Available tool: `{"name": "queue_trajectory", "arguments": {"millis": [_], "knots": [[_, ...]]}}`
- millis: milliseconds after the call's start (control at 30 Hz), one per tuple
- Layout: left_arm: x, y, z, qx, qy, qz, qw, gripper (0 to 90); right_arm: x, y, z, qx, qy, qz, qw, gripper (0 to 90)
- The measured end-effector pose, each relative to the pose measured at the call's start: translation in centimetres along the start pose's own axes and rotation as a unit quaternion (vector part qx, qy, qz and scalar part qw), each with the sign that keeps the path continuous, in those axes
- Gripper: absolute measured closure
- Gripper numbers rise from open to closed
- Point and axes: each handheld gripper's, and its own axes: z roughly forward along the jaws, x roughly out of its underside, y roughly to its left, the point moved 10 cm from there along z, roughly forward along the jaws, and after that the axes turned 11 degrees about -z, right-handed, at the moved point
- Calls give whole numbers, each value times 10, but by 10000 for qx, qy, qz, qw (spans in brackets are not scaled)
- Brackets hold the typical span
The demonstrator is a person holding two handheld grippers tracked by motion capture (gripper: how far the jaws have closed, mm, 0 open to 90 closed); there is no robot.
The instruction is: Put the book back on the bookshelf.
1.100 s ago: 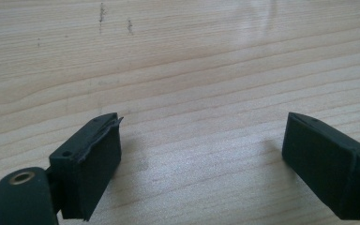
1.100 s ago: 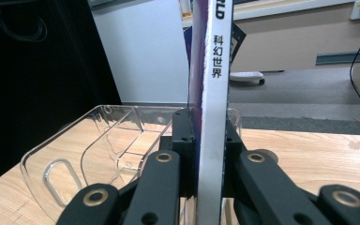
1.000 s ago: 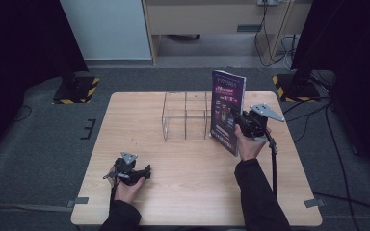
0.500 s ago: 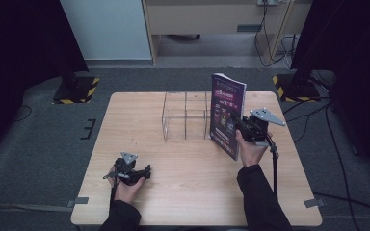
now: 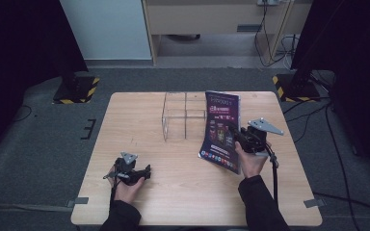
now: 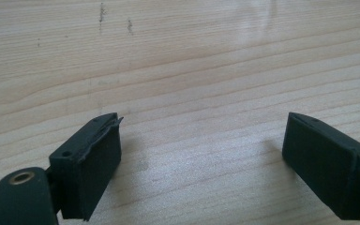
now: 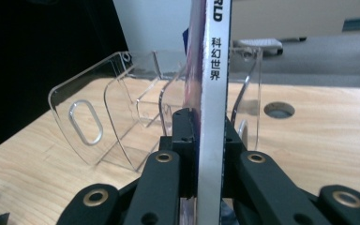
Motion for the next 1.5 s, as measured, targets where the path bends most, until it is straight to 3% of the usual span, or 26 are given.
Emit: {"name": "queue_trajectory", "arguments": {"millis": [367,733,1000,1300,1400,1500], "knots": [[0,0,0,5,-7,-7,10000,112,-34,-8,1,147,-438,-53,9989,829],[0,0,0,8,-4,1,10000,111,-45,-10,8,147,-602,-38,9981,830],[0,0,0,9,-3,0,10000,111,-57,-15,23,293,-765,-68,9966,830],[0,0,0,10,-2,1,10000,110,-44,-21,38,382,-886,-99,9953,829],[0,0,0,10,-3,1,10000,111,-41,-20,36,349,-981,-26,9946,829],[0,0,0,10,-4,0,10000,110,-39,-19,34,395,-953,-105,9946,828]]}}
